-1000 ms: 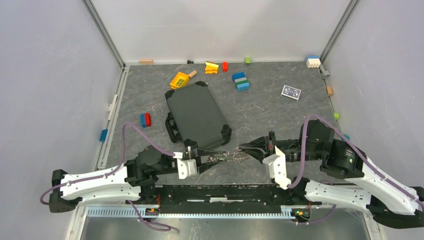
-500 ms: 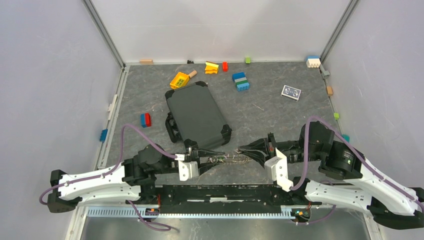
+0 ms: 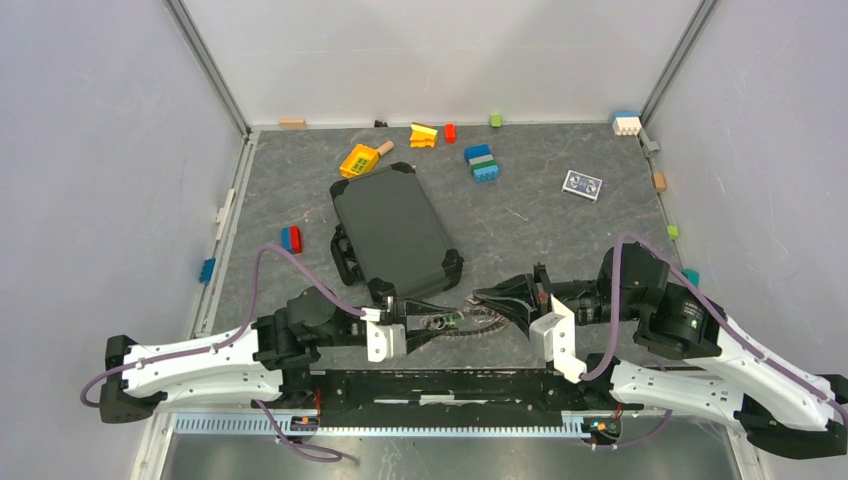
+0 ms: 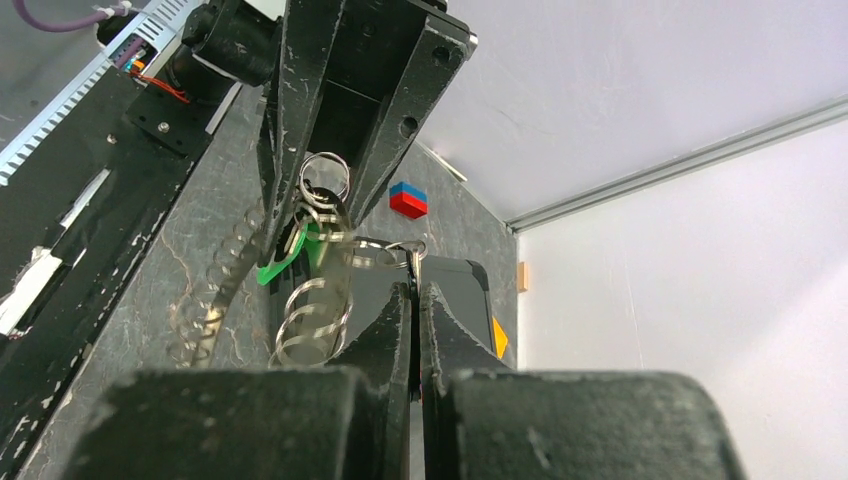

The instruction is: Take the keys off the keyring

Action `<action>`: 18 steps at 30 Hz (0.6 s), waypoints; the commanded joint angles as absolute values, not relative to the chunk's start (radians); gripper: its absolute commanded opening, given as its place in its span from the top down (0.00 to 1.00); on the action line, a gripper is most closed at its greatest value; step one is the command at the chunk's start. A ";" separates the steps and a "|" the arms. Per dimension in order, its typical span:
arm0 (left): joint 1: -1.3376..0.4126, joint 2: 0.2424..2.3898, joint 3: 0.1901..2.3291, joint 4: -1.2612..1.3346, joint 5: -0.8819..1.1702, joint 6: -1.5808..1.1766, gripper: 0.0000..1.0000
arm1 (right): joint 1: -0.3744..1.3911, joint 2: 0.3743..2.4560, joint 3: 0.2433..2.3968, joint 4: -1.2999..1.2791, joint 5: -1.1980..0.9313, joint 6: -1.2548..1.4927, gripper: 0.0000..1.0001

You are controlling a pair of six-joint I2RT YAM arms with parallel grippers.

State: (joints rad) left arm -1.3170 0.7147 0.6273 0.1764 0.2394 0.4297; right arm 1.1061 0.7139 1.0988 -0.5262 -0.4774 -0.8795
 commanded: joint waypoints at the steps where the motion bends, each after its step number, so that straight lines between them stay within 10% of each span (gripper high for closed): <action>1: -1.316 0.710 0.622 0.253 0.257 0.381 0.58 | 1.107 0.689 1.111 -0.435 -0.482 -0.879 1.00; 18: -1.316 0.641 0.616 0.271 0.165 0.380 0.46 | 1.108 0.687 1.111 -0.451 -0.433 -0.829 1.00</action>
